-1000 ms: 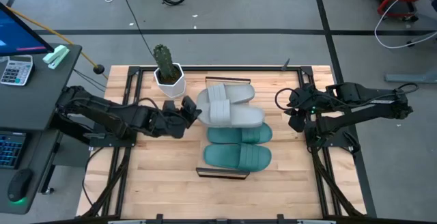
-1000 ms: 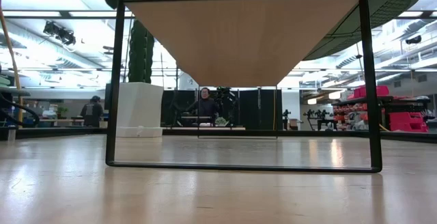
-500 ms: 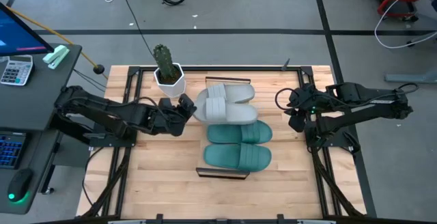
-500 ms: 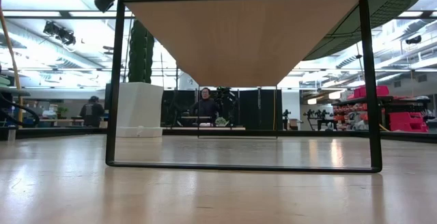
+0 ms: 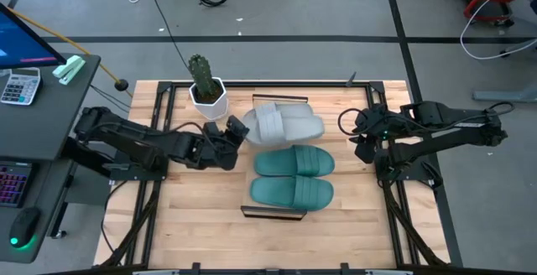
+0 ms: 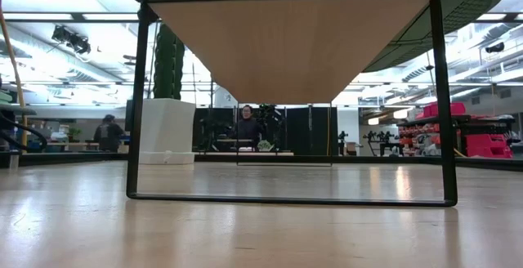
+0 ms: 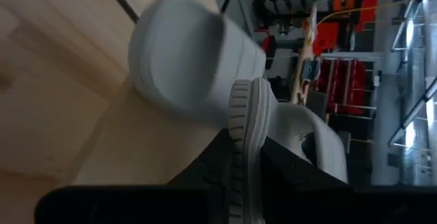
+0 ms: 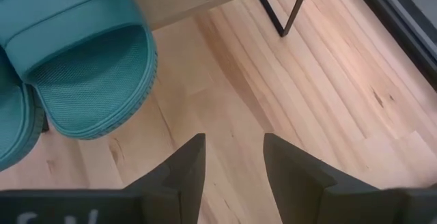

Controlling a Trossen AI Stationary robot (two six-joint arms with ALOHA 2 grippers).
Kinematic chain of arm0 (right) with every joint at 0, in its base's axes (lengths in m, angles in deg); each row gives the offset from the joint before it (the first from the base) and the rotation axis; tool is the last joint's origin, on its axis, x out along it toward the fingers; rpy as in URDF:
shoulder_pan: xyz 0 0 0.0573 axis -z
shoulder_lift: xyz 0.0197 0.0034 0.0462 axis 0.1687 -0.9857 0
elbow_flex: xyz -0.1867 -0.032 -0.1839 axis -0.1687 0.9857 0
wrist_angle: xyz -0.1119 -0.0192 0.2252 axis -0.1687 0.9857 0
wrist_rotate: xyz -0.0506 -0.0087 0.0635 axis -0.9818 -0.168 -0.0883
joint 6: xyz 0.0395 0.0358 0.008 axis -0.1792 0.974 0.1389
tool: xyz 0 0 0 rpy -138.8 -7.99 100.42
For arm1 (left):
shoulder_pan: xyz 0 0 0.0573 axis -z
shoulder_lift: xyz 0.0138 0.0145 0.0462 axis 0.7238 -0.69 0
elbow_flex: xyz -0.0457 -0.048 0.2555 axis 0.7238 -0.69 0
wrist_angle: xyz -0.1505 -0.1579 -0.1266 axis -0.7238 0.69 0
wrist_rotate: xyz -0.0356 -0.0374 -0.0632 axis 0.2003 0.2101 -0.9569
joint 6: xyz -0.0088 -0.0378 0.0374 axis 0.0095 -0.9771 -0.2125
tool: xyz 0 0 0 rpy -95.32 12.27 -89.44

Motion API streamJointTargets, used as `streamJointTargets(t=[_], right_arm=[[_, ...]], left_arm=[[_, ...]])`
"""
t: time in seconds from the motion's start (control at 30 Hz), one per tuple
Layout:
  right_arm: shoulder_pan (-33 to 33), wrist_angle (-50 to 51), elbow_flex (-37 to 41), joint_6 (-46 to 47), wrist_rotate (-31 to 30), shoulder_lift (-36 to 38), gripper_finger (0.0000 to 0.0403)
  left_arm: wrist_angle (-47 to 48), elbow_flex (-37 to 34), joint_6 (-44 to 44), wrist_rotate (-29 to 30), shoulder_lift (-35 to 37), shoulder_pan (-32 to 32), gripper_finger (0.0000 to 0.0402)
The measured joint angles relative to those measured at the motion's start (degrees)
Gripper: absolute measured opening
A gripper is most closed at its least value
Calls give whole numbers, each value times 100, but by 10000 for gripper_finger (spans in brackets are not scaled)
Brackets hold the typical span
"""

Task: Pick and place slides into the shelf
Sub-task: Put the gray slipper on the shelf

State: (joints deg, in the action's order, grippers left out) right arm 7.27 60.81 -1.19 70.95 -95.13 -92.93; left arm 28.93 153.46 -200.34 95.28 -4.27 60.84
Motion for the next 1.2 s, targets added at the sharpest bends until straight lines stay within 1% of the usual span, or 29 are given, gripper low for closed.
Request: streamJointTargets(t=[0.2, 0.33, 0.43, 0.6, 0.83, 0.97, 1.2], right_arm=[[2, 0, 0, 17, 33, -11, 155], [1, 1, 0, 20, 121, -11, 155], [0, 1, 0, 10, 129, -11, 155], [1, 1, 0, -35, 127, -11, 155], [1, 3, 0, -64, 127, -11, 155], [0, 3, 0, -87, 135, -11, 155], [0, 3, 0, -103, 161, -11, 155]], left_arm=[[-565, -4, -23, -21, -329, 99, 42], [-649, -4, -46, 18, -326, 226, 47], [-544, -4, -84, 98, -222, 331, 50], [-479, -4, -97, 111, -187, 385, 38], [-192, -4, -82, 62, -187, 210, 43], [17, -4, -79, -47, -187, 198, 37], [249, -4, -52, -89, -187, 140, 39]])
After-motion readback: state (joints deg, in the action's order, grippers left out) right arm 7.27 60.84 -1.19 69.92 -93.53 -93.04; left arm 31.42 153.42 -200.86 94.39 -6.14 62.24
